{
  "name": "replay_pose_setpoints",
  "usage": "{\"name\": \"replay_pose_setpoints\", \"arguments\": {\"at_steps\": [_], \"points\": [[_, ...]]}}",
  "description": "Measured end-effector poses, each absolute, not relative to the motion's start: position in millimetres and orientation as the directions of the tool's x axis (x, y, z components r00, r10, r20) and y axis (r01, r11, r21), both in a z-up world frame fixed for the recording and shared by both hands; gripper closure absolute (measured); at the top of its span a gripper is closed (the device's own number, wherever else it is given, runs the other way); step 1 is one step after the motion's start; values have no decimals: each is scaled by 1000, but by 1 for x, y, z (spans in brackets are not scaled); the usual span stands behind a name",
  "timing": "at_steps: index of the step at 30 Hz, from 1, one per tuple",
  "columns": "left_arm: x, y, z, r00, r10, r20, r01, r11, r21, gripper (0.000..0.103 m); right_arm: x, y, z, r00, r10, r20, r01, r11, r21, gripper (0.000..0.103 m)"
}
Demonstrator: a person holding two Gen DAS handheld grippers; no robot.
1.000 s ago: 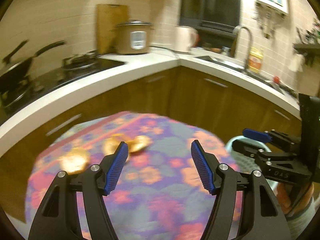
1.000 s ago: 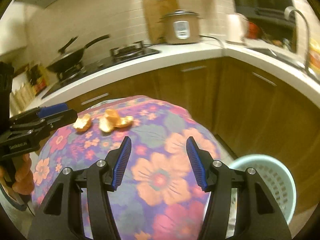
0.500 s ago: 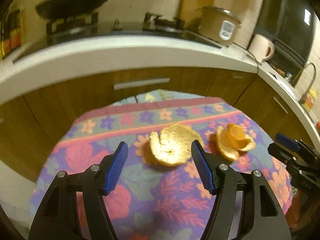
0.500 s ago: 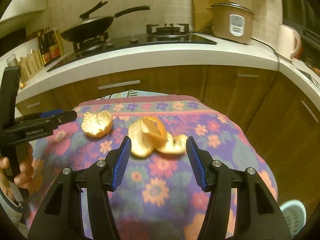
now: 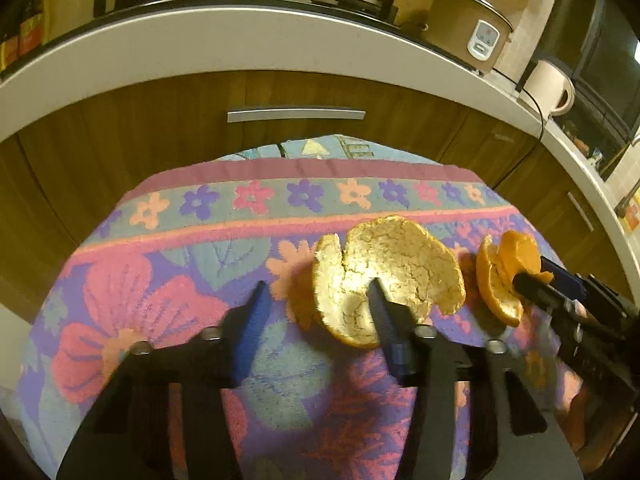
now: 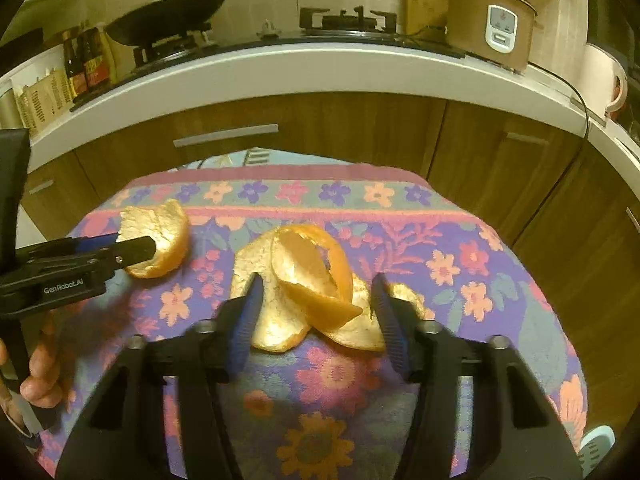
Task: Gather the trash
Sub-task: 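Grasp a large orange peel with the left tool while the right tool grasps another peel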
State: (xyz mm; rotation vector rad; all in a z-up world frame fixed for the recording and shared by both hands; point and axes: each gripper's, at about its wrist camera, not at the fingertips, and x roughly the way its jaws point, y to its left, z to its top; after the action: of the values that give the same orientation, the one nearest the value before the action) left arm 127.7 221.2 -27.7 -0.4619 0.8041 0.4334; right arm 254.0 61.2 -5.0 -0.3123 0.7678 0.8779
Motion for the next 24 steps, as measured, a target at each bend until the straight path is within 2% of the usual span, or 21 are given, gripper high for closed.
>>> {"name": "replay_pose_setpoints", "arguments": {"at_steps": [2, 5, 12, 24], "points": [[128, 220, -29, 615, 195, -764, -531, 818, -219, 90, 256, 56, -4, 392, 584, -711, -780, 621, 81, 80], [126, 220, -27, 625, 184, -758, -524, 819, -234, 99, 257, 42, 2, 369, 634, -680, -776, 613, 150, 87], [117, 211, -15, 643, 169, -747, -500, 831, -243, 101, 237, 6, 31, 395, 690, -606, -772, 607, 188, 90], [99, 167, 14, 707, 116, -697, -396, 882, -255, 101, 205, -43, 47, 461, 679, -571, -772, 624, 119, 92]]}}
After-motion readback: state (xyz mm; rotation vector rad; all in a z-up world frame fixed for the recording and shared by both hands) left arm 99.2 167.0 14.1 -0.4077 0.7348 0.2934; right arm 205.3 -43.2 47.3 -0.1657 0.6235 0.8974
